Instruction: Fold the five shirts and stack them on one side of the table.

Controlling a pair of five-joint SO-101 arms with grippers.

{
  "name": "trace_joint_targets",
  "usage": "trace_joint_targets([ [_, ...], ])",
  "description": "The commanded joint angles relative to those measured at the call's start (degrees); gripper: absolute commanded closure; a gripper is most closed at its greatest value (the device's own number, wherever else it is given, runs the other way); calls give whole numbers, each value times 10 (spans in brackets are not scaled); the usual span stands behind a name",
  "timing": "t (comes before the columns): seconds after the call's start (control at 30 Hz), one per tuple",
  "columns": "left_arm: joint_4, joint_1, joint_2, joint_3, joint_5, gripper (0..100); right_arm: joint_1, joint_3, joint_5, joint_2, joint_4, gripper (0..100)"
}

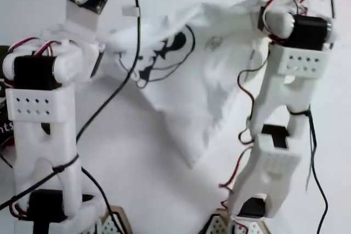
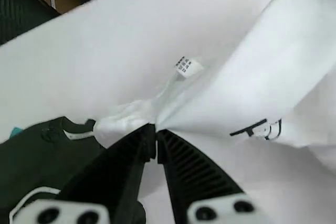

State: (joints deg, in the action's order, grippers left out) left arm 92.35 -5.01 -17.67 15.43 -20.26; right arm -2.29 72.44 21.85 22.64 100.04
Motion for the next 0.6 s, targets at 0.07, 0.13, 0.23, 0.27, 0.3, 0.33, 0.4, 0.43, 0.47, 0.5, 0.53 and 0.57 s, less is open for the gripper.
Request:
trace_joint_targets([
  [0.07, 69, 4, -4, -65, 4, 976, 14, -258, 1, -200, 14, 981],
  [0.13, 70, 4, 10, -127, 3, 976, 24, -381, 3, -275, 13, 981],
  [0.23, 54, 4, 37, -226, 2, 976, 43, -561, 4, -368, 7, 981],
  [0.27, 42, 4, 47, -258, 2, 976, 46, -622, 4, -393, -4, 981],
  [0.3, 29, 4, 55, -286, 0, 976, 46, -683, 5, -417, -22, 981],
  [0.33, 17, 3, 65, -313, -9, 976, 45, -745, 7, -438, -46, 981],
  [0.4, -2, 4, 81, -362, -32, 976, 39, -862, 29, -475, -100, 981],
  [0.43, -11, 4, 89, -384, -40, 976, 36, -920, 38, -493, -130, 981],
  [0.47, -18, 2, 96, -402, -47, 974, 33, -974, 46, -509, -158, 981],
  [0.5, -24, 2, 101, -420, -52, 973, 32, -1023, 53, -522, -183, 981],
  [0.53, -28, 2, 105, -433, -59, 972, 29, -1068, 63, -534, -206, 981],
  [0.57, -30, 2, 108, -444, -68, 969, 25, -1109, 74, -545, -225, 981],
])
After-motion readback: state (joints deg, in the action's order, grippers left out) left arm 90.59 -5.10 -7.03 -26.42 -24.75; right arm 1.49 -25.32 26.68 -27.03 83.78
